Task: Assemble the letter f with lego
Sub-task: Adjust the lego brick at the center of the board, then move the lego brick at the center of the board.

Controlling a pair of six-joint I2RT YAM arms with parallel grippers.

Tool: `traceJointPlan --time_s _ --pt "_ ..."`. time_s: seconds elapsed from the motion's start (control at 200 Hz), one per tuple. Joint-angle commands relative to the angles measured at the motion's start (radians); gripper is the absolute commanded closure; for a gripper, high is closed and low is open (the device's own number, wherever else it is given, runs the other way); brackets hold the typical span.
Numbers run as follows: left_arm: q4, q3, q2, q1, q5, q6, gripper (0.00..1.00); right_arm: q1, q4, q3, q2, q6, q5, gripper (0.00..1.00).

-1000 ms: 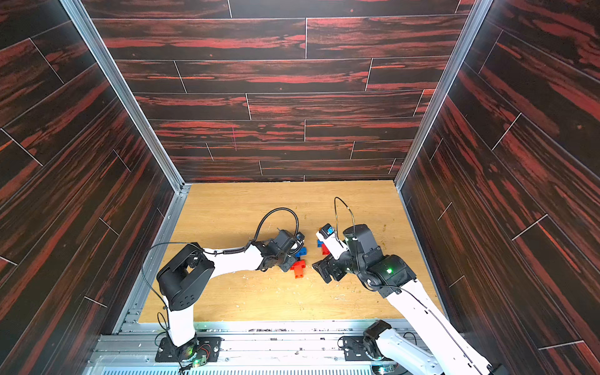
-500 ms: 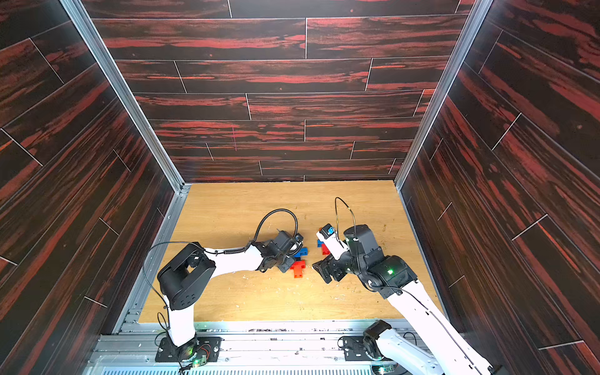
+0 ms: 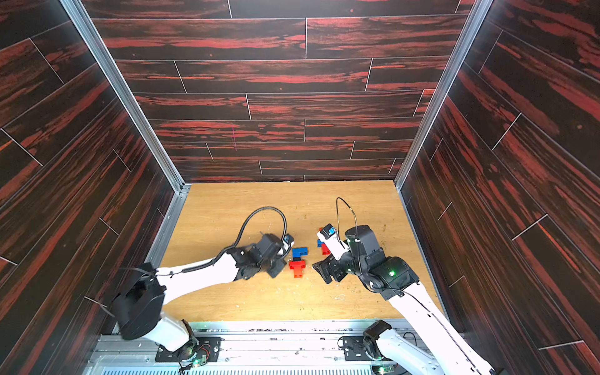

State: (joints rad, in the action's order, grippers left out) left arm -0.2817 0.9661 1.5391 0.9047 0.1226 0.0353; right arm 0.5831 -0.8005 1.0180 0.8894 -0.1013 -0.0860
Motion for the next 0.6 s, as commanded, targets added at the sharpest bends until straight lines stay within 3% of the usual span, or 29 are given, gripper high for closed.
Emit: traceJointPlan --time_s 0.0,0.19,0.591 --pt "-0.005 -0.048 -0.099 0.047 -0.070 0.079 1.00 -0.002 -0.008 -0.011 -0.015 0.002 0.006 0.06" --pt "0.064 -0.102 -0.151 0.098 -0.130 0.154 1.00 -0.003 -0.026 -0.006 -0.027 -0.006 0.020 0.06" --pt "0.095 -0.113 -0.040 0.163 -0.158 0.138 1.00 -0.002 -0.028 -0.027 -0.060 0.021 0.020 0.06"
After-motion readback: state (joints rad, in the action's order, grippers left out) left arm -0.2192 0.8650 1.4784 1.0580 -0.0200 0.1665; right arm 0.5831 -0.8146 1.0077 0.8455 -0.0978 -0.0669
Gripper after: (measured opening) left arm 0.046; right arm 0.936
